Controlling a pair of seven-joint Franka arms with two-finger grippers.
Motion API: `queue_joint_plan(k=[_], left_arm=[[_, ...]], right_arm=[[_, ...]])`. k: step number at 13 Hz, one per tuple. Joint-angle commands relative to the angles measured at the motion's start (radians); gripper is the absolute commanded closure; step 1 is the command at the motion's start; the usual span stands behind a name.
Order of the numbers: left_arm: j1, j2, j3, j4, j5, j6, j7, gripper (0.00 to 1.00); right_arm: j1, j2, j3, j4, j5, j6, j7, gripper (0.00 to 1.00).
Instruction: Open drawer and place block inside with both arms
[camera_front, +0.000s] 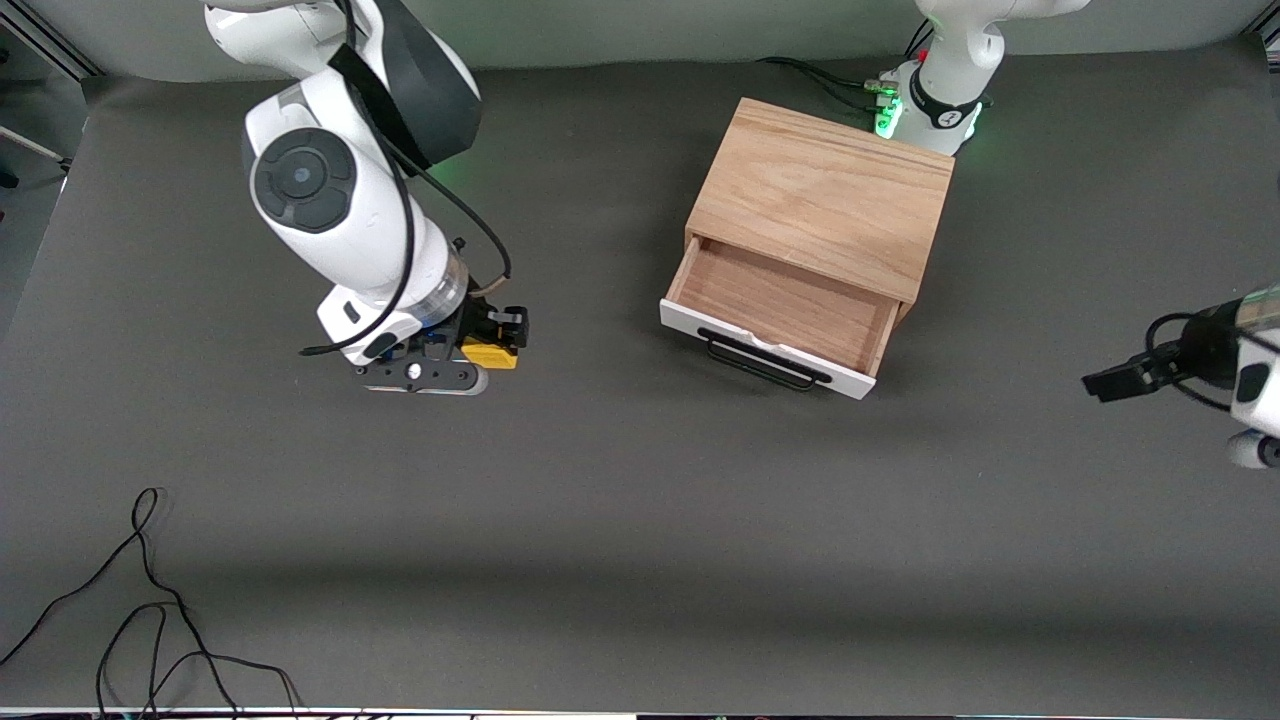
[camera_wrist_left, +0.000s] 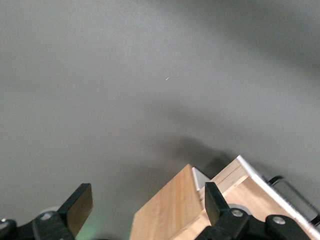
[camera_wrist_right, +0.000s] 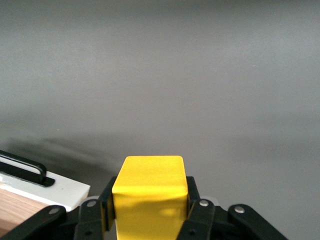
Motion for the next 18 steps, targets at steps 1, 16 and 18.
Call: queue_joint_plan(k=[1,16,18], left_arm=[[-0.006,-0.126,-0.009,-0.141,0.023,0.028,0.1,0.0],[-0.024,-0.273,-0.029,-0.273,0.016,0.128,0.327,0.0],[-0.024,-0.277,-0.032,-0.273,0.016,0.13,0.327,0.0]], right_arm=[[0.04,0.058,0.0,0.086,0.0,-0.012,0.105,0.88],[0.131,0.253,0.179,0.322,0.01,0.08,0.481,1.0],[0.132,0.271,0.21,0.322,0.01,0.123,0.529,1.0]])
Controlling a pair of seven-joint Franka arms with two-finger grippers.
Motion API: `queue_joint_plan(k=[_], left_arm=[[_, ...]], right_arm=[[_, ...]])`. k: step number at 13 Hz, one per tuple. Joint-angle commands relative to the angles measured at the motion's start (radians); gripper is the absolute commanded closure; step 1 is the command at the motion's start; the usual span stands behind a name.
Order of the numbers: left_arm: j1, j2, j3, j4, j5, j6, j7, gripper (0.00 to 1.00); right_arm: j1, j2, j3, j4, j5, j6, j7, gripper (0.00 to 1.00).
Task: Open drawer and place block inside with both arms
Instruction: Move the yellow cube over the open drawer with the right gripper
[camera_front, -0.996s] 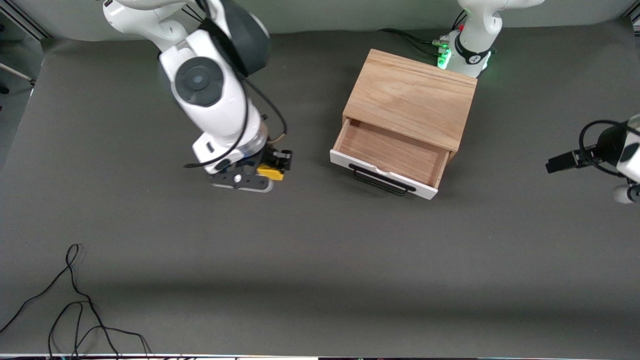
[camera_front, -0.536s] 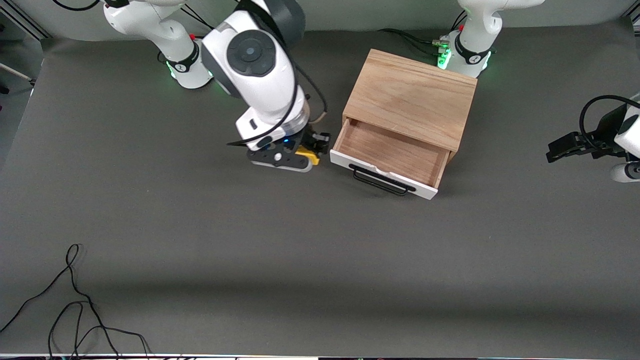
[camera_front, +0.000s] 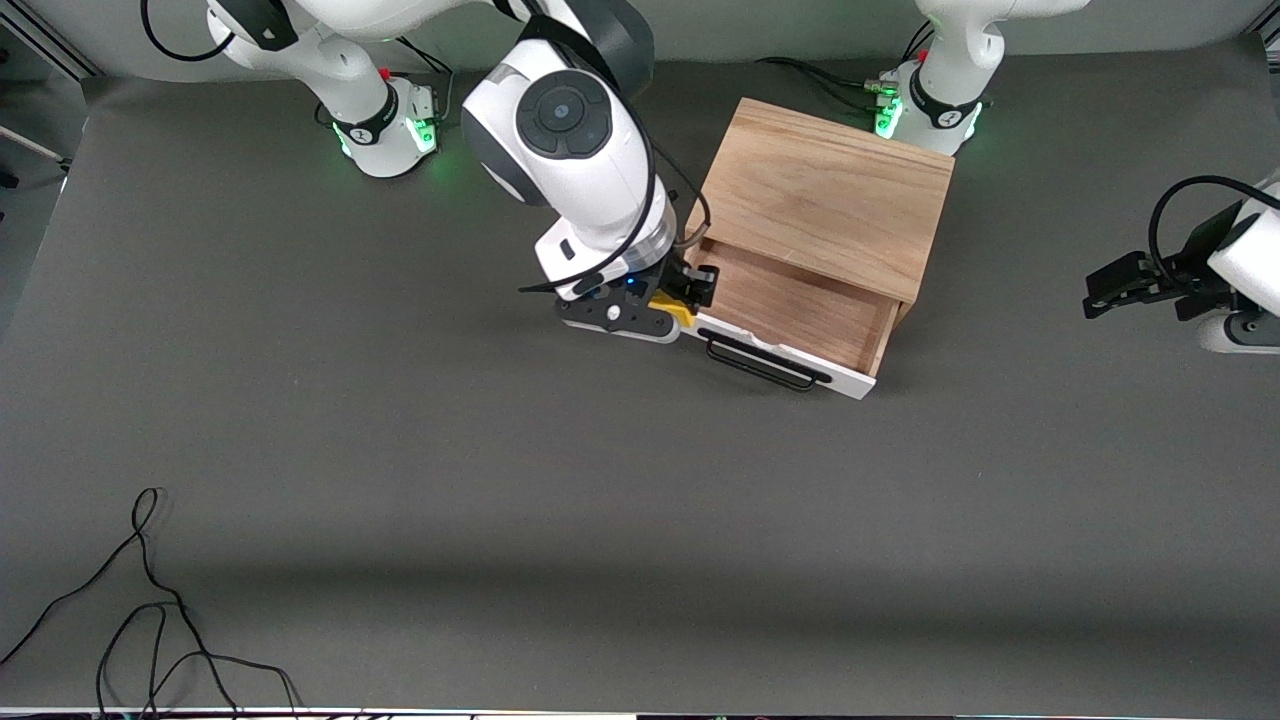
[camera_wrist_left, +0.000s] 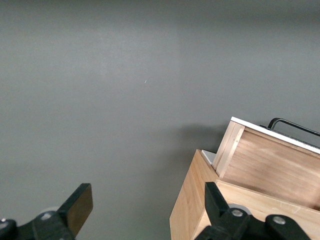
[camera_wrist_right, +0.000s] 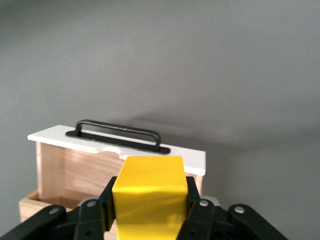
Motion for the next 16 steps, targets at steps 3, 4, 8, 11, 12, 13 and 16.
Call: queue_joint_plan(k=[3,4,8,11,12,13,16], left_arm=[[-0.009,-0.036,0.003,-0.035,0.008,0.002,0.017,0.0],[-0.009,-0.036,0.003,-0.035,0.008,0.0,0.017,0.0],[-0.009,-0.036,0.003,-0.035,0.006,-0.011,0.017,0.0],[-0.009,-0.033,0.003,-0.035,0.006,-0.012,0.017,0.0],[-0.009,-0.035,0.003,-0.035,0.006,-0.015,0.018,0.0],[-0.009,-0.033,0.003,-0.033,0.006,-0.024,0.018,0.0],[-0.011,-0.029,0.003,-0.033,0.008,-0.026,0.02,0.0]], right_arm=[[0.022,0.079,0.038,0.047,0.007,0.053,0.082,1.0],[0.027,0.091,0.04,0.049,0.009,0.059,0.082,1.0],[0.064,0.128,0.038,0.047,0.007,0.083,0.086,1.0],[0.091,0.16,0.038,0.044,0.006,0.122,0.129,1.0],[0.102,0.169,0.038,0.043,0.006,0.125,0.135,1.0],[0.107,0.182,0.038,0.043,0.006,0.126,0.135,1.0],[0.111,0.203,0.037,0.043,0.004,0.126,0.137,1.0]])
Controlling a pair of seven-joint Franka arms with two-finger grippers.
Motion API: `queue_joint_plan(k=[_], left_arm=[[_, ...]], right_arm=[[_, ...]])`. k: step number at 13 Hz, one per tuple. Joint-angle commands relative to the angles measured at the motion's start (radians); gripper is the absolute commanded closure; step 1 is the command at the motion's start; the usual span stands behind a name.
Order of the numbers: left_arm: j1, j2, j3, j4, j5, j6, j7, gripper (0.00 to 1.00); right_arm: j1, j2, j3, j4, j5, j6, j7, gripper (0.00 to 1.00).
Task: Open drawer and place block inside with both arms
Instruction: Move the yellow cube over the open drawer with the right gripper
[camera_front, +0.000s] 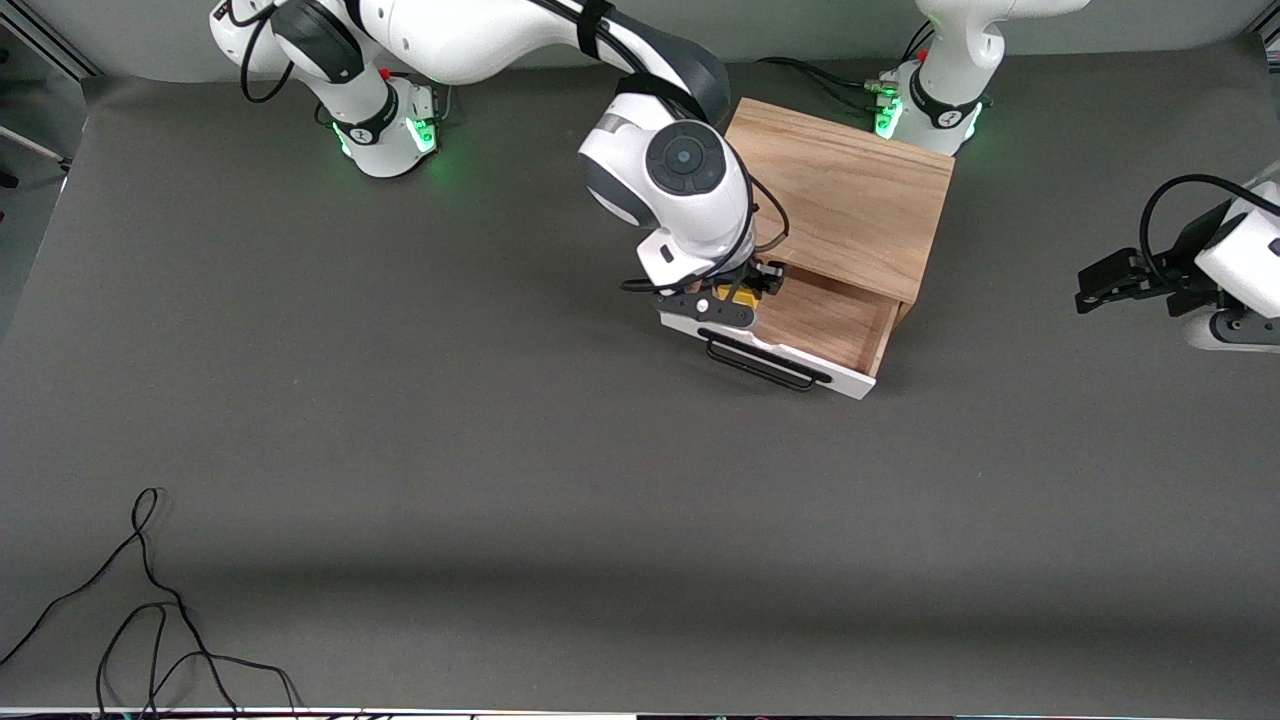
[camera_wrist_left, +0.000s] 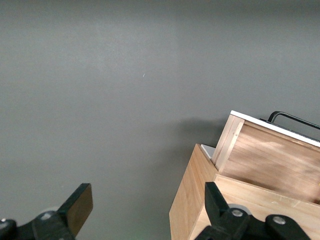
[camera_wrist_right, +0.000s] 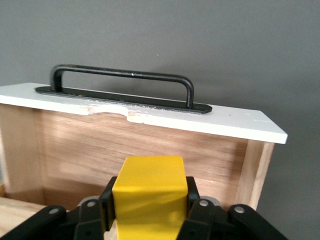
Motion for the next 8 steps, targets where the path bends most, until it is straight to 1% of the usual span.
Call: queue_joint_plan(k=[1,8], left_arm=[[-0.011,-0.025,0.007,-0.022,0.008,-0.008,0.023,0.0],[-0.012,-0.018,0.007,-0.016,0.012,-0.008,0.027,0.0]], right_arm=[[0.01,0.038,-0.004,0.039,0.004,0.006,0.027,1.0],[0.027,0.084,-0.01,0.032,-0.004,0.06,0.047,1.0]])
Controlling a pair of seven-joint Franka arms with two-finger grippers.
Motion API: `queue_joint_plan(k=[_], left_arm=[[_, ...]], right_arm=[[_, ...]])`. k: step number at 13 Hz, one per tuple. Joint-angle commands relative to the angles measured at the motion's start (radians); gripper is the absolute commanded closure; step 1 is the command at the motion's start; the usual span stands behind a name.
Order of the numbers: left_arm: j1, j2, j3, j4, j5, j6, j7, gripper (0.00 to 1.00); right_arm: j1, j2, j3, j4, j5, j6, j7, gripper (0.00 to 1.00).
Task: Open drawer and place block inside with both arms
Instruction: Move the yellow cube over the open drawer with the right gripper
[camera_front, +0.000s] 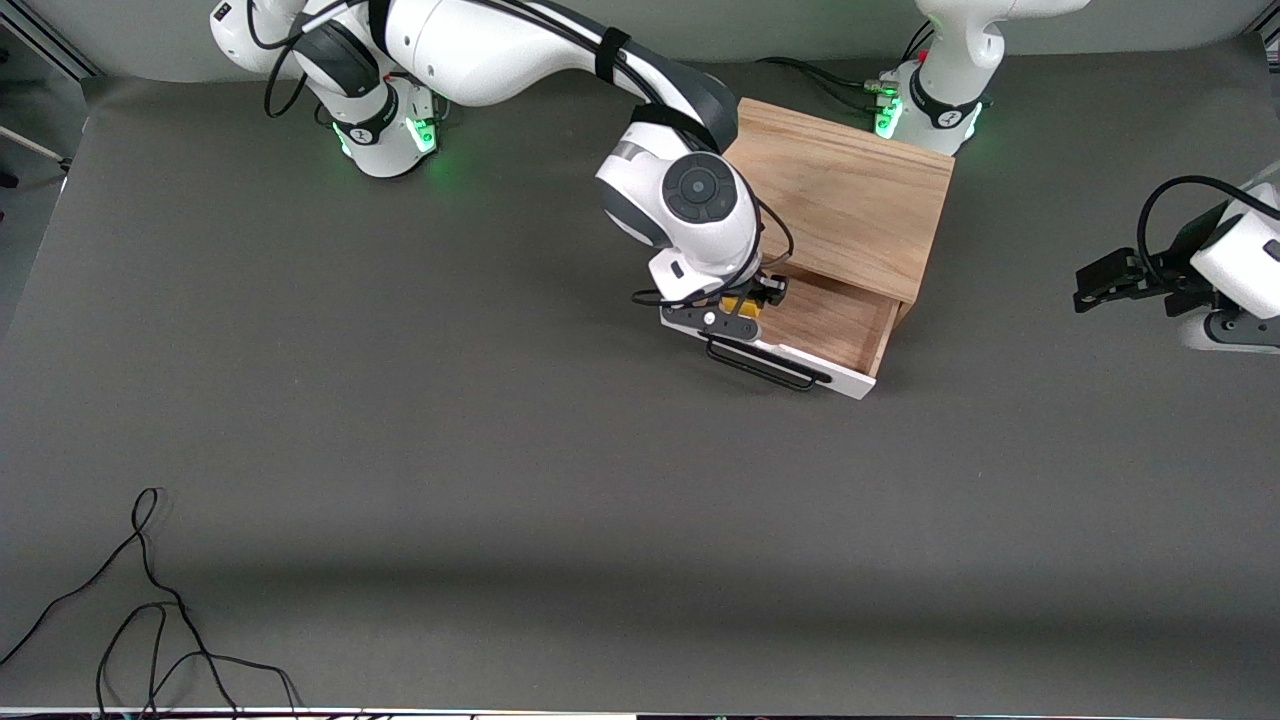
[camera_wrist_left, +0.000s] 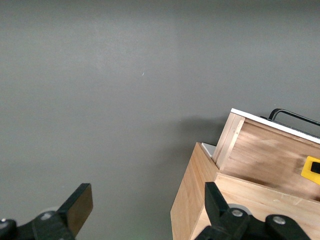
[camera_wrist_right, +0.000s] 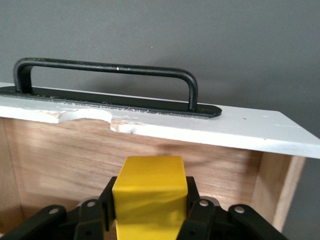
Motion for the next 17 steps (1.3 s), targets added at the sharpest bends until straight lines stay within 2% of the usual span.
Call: queue_joint_plan(k=[1,3,5,8,9,10,12,17], left_arm=[[-0.012,-0.018,0.007,-0.013,0.012,-0.007,0.015,0.0],[-0.012,-0.018,0.007,-0.01,0.012,-0.007,0.015,0.0],[-0.012,-0.018,0.007,-0.012,0.012,-0.007,0.015,0.0],[-0.011,-0.015,0.007,-0.01,0.012,-0.006,0.015,0.0],[-0.011,-0.013,0.007,-0.01,0.01,-0.006,0.015,0.0],[-0.011,-0.013,0.007,-0.01,0.012,-0.006,0.016,0.0],[-0.011,-0.013,0.007,-0.008,0.01,-0.006,0.016,0.0],[-0.011,-0.013,0.007,-0.008,0.01,-0.004,0.016,0.0]], right_arm=[[0.014,0.024,-0.01,0.03,-0.004,0.006,0.029,0.99],[0.015,0.034,-0.012,0.032,-0.005,0.008,0.029,0.95],[0.026,0.04,-0.016,0.03,-0.008,0.029,0.031,0.86],[0.034,0.05,-0.016,0.029,-0.022,0.046,0.032,0.62],[0.032,0.054,-0.016,0.029,-0.023,0.051,0.038,0.57],[0.034,0.054,-0.016,0.029,-0.025,0.051,0.038,0.38],[0.034,0.056,-0.016,0.027,-0.084,0.051,0.038,0.01],[0.041,0.05,-0.015,0.032,-0.089,0.051,0.038,0.0]])
